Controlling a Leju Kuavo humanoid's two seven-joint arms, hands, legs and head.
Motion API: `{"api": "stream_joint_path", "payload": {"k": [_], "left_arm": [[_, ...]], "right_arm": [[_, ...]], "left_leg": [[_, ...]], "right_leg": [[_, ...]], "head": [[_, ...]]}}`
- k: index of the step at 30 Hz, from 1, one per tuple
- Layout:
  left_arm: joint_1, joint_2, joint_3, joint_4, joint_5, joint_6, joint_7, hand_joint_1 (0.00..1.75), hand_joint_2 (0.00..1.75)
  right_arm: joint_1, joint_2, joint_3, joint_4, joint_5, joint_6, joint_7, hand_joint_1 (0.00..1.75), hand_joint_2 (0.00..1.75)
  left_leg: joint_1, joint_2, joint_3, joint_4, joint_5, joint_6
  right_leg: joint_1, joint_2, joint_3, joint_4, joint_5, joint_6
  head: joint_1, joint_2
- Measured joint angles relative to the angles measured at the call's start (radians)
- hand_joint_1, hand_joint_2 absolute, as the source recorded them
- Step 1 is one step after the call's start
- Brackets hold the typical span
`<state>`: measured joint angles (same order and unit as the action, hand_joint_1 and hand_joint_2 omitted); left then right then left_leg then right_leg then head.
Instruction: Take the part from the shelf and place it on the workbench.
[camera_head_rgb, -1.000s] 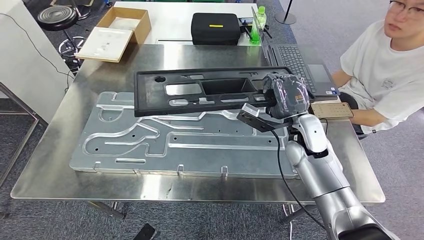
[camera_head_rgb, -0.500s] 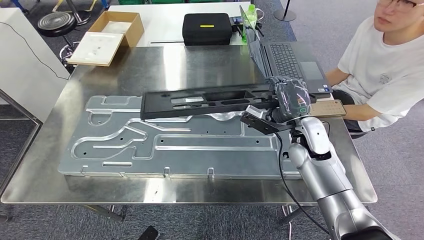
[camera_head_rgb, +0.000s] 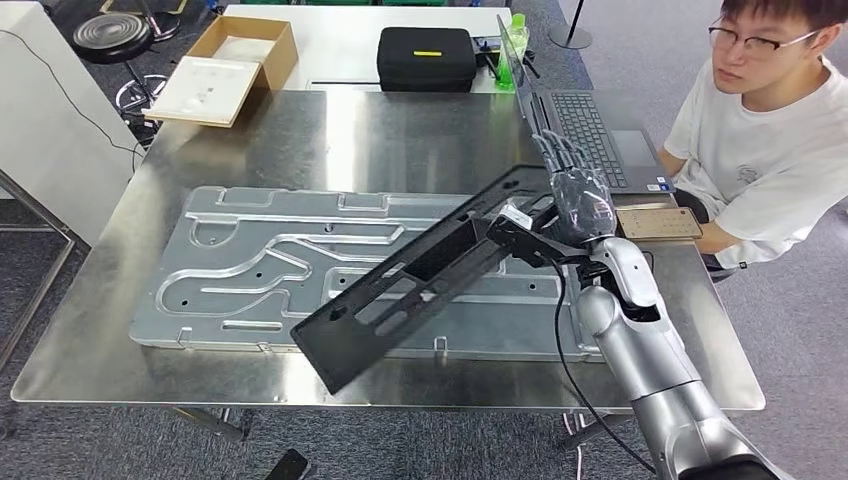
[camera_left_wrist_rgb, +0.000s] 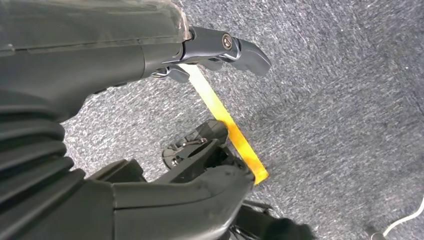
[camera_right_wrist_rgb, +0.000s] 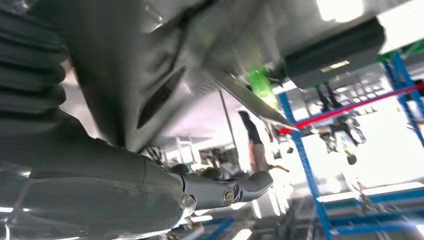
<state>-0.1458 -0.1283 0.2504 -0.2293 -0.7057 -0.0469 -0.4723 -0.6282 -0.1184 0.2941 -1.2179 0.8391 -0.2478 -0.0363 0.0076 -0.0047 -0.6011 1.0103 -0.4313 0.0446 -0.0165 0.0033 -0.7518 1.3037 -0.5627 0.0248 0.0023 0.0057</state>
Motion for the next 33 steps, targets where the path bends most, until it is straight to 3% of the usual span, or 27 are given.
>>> {"api": "stream_joint_path", "payload": {"k": [1,4,6,10,12,14,15,16,17,19,21,25,27,29,30,31,33], "left_arm": [[0.000,0.000,0.000,0.000,0.002,0.000,0.000,0.00,0.00],[0.000,0.001,0.001,0.000,0.004,0.000,0.000,0.00,0.00],[0.001,0.002,0.003,0.000,0.005,0.001,0.000,0.00,0.00],[0.005,0.004,0.005,0.000,0.005,0.003,-0.001,0.00,0.00],[0.006,0.005,0.006,0.000,0.005,0.004,-0.001,0.00,0.00],[0.007,0.005,0.008,0.000,0.005,0.005,0.001,0.00,0.00],[0.008,0.005,0.008,0.000,0.005,0.006,0.004,0.00,0.00],[0.009,0.005,0.009,0.000,0.004,0.007,0.009,0.00,0.44],[0.009,0.006,0.009,0.000,0.003,0.008,0.014,0.00,0.87],[0.007,0.008,0.009,0.000,0.001,0.011,0.021,0.00,1.75],[0.004,0.010,0.010,0.000,0.002,0.016,0.025,0.00,1.75],[0.007,0.012,0.014,0.000,0.002,0.024,0.033,0.00,1.75],[0.006,0.012,0.017,0.000,0.002,0.026,0.034,0.00,1.75],[0.006,0.012,0.018,0.000,0.002,0.025,0.034,0.00,1.75],[0.007,0.013,0.019,0.000,0.002,0.025,0.034,0.00,1.75],[0.008,0.013,0.019,0.000,0.002,0.025,0.033,0.00,1.75],[0.008,0.013,0.020,0.000,0.002,0.024,0.033,0.00,1.75]], "right_arm": [[-0.001,0.000,-0.002,0.004,-0.026,0.020,0.003,0.00,1.75],[-0.015,0.003,-0.013,0.027,-0.141,0.092,0.011,0.00,1.75],[-0.034,0.009,-0.023,0.059,-0.227,0.122,0.011,0.00,1.75],[-0.057,0.013,-0.035,0.120,-0.307,0.140,0.008,0.00,1.75],[-0.063,0.014,-0.037,0.133,-0.313,0.143,0.008,0.00,1.75],[-0.067,0.017,-0.040,0.149,-0.344,0.158,0.023,0.00,1.75],[-0.069,0.020,-0.046,0.162,-0.390,0.178,0.042,0.00,1.75],[-0.076,0.023,-0.058,0.181,-0.457,0.199,0.064,0.00,1.75],[-0.087,0.026,-0.074,0.204,-0.534,0.215,0.083,0.00,1.75],[-0.117,0.029,-0.109,0.264,-0.670,0.207,0.091,0.00,1.75],[-0.142,0.029,-0.135,0.318,-0.741,0.164,0.079,0.00,1.75],[-0.159,0.028,-0.170,0.386,-0.793,0.122,0.076,0.00,1.75],[-0.167,0.026,-0.175,0.412,-0.809,0.126,0.078,0.00,1.75],[-0.172,0.022,-0.178,0.439,-0.820,0.137,0.077,0.00,1.75],[-0.173,0.020,-0.178,0.449,-0.823,0.142,0.075,0.00,1.75],[-0.174,0.019,-0.179,0.456,-0.823,0.148,0.073,0.00,1.75],[-0.184,0.017,-0.179,0.467,-0.822,0.161,0.069,0.00,1.75]], "left_leg": [[0.001,0.000,0.000,0.003,-0.002,-0.002],[0.001,-0.003,-0.004,0.019,-0.014,-0.014],[-0.002,-0.003,-0.011,0.028,-0.018,-0.025],[0.002,-0.002,-0.019,0.048,-0.034,-0.042],[0.004,-0.001,-0.057,0.136,-0.085,-0.048],[0.004,-0.001,-0.117,0.261,-0.137,-0.050],[0.004,-0.001,-0.137,0.298,-0.143,-0.049],[0.004,-0.001,-0.139,0.298,-0.129,-0.047],[0.003,-0.001,-0.124,0.264,-0.101,-0.043],[0.000,-0.001,-0.061,0.133,-0.037,-0.033],[-0.006,-0.002,-0.020,0.046,-0.014,-0.025],[-0.007,-0.001,-0.008,0.016,-0.006,-0.011],[-0.003,0.001,-0.002,0.003,0.003,-0.001],[-0.004,0.001,-0.003,0.002,0.004,0.003],[-0.004,0.001,-0.003,0.003,0.003,0.004],[-0.004,0.001,-0.003,0.005,0.003,0.003],[-0.003,0.000,-0.003,0.009,0.000,0.001]], "right_leg": [[-0.004,-0.001,0.005,-0.014,0.020,0.003],[-0.012,-0.003,0.085,-0.183,0.104,0.009],[-0.010,-0.002,0.109,-0.240,0.114,0.003],[-0.006,-0.002,0.113,-0.247,0.115,-0.024],[-0.005,-0.003,0.117,-0.250,0.115,-0.036],[-0.001,-0.003,0.118,-0.250,0.114,-0.041],[0.001,-0.002,0.118,-0.250,0.114,-0.041],[0.003,-0.002,0.119,-0.250,0.113,-0.042],[0.004,-0.001,0.120,-0.249,0.113,-0.042],[0.006,0.002,0.122,-0.249,0.112,-0.040],[0.007,0.003,0.121,-0.249,0.113,-0.034],[0.005,0.002,0.119,-0.247,0.109,-0.014],[0.004,0.002,0.089,-0.179,0.065,-0.007],[0.003,0.002,0.033,-0.060,0.009,-0.002],[0.002,0.002,0.012,-0.016,-0.003,0.001],[0.001,0.001,0.005,-0.002,0.003,0.003],[-0.003,-0.001,0.046,-0.082,0.059,0.004]], "head": [[0.000,0.000],[0.000,0.000],[0.000,0.000],[-0.001,0.000],[-0.001,0.000],[-0.001,0.000],[-0.001,0.000],[-0.001,0.000],[-0.001,0.000],[-0.001,0.000],[-0.001,0.000],[-0.001,0.000],[0.000,0.000],[0.000,0.000],[0.000,0.000],[0.000,0.000],[0.000,0.000]]}}
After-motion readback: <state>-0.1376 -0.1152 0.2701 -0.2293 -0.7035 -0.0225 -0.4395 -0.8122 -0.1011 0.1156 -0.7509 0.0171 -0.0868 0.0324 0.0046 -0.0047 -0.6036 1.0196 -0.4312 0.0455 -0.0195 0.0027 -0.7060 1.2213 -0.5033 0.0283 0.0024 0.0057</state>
